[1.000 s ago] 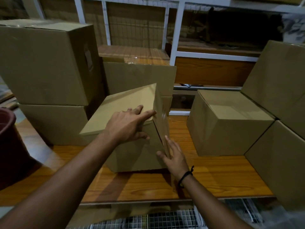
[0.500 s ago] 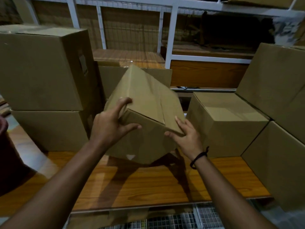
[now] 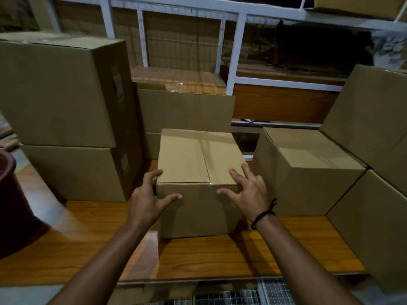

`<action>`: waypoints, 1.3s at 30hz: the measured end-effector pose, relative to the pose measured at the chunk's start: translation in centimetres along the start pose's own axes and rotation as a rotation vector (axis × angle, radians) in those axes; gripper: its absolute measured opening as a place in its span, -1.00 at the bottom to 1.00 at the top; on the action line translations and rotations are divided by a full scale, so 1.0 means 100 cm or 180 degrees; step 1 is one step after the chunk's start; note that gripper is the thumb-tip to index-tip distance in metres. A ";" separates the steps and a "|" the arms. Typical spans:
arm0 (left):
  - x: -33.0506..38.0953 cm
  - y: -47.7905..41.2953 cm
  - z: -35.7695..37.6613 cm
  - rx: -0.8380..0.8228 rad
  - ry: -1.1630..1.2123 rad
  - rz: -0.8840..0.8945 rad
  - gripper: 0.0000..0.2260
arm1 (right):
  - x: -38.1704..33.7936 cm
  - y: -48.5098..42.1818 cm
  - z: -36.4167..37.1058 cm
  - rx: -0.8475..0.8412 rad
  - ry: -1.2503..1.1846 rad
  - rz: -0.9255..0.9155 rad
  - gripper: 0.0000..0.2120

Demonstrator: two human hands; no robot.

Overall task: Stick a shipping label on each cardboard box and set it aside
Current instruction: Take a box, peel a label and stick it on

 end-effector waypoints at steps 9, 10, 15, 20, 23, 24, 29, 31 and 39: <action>0.014 -0.006 0.001 -0.0134 -0.1307 0.0639 -0.19 | 0.001 0.004 0.009 0.0231 -0.0232 -0.0048 -0.27; 0.024 -0.009 0.006 -0.0259 -0.1427 0.0901 -0.21 | 0.006 0.007 0.009 0.0298 -0.0417 -0.0056 -0.30; 0.040 -0.013 0.029 -0.0898 -0.1688 0.1091 -0.28 | 0.026 0.017 0.023 0.0220 -0.1026 0.0116 -0.31; 0.039 -0.014 0.012 -0.0733 -0.1681 0.0849 -0.30 | 0.004 0.012 0.002 0.0451 -0.1057 -0.0059 -0.38; 0.053 -0.016 0.013 -0.0702 -0.2119 0.1081 -0.18 | -0.022 0.011 -0.019 0.0458 -0.0608 -0.0322 -0.40; 0.058 -0.017 0.018 -0.0742 -0.2239 0.1153 -0.16 | -0.034 0.011 -0.025 0.0446 -0.0420 -0.0421 -0.40; 0.063 -0.017 0.028 -0.0874 -0.2164 0.1006 -0.21 | -0.067 0.013 -0.034 0.0501 -0.0389 -0.0810 -0.30; 0.057 -0.012 0.018 -0.0760 -0.1908 0.1016 -0.24 | -0.056 0.013 -0.028 0.0383 -0.1100 -0.0766 -0.12; 0.042 -0.011 -0.012 -0.0605 -0.1369 0.0842 -0.22 | 0.021 0.032 0.070 -0.0903 -0.1769 0.0310 -0.07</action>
Point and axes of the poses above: each hand's wrist, its own y-axis away from the middle knuckle, its own z-axis out of the palm, x = y × z, the point moved 8 cm from there along -y, towards the middle knuckle, and after that the axes turned 9 degrees about y, right-handed, at the moved point
